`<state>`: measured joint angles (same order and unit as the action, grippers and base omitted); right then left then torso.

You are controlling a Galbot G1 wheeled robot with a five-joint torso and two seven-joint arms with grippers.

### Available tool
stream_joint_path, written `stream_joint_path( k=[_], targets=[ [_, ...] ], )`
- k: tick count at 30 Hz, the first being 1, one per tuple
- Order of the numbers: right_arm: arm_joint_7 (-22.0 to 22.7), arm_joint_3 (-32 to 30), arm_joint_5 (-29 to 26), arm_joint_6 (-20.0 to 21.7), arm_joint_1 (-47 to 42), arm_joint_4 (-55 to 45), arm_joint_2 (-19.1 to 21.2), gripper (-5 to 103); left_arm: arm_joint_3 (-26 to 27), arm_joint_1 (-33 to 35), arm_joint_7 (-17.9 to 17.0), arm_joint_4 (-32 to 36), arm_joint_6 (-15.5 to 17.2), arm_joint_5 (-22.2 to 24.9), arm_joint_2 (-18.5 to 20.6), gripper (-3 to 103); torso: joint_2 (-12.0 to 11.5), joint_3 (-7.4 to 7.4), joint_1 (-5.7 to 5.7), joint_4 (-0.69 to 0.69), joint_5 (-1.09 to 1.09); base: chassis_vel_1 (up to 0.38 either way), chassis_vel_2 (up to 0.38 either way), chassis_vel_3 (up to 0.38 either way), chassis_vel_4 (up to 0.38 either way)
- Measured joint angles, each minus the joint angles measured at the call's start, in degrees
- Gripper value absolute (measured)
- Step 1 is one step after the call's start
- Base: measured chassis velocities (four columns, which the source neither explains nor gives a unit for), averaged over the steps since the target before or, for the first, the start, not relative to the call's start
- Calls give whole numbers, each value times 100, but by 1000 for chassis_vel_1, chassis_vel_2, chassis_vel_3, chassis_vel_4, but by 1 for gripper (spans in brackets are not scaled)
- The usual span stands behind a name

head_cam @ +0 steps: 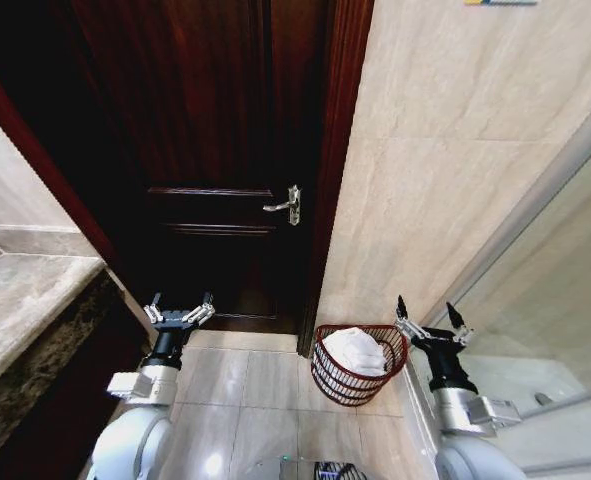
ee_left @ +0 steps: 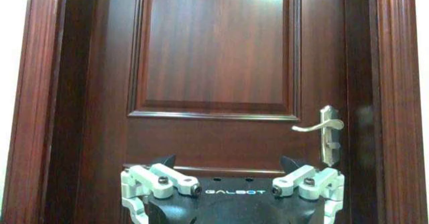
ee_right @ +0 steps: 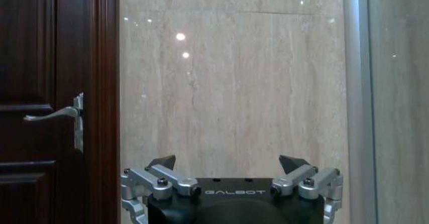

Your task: Discard the used towel into the hamper.

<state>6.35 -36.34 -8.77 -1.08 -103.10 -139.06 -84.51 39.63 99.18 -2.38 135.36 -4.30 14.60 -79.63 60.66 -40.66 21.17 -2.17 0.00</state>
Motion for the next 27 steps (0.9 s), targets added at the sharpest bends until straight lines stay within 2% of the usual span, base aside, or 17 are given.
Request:
stream_joint_path(
  k=[10, 15, 27],
  targets=[
    [3, 1, 10, 2, 0, -29, -11, 100, 6, -4, -7, 11, -27, 26, -19, 100, 251, -140, 112, 0, 0, 0, 0, 0, 0],
    [18, 3, 8, 3, 1, -41, -12, 100, -5, 27, -29, -6, -167, 46, -26, 100, 400, -225, 177, 0, 0, 0, 0, 0, 0],
    [106, 78, -24, 67, 8, -97, 0, 100, 22, 80, -31, -27, -277, 24, -57, 100, 419, -237, 186, 0, 0, 0, 0, 0, 0]
  ],
)
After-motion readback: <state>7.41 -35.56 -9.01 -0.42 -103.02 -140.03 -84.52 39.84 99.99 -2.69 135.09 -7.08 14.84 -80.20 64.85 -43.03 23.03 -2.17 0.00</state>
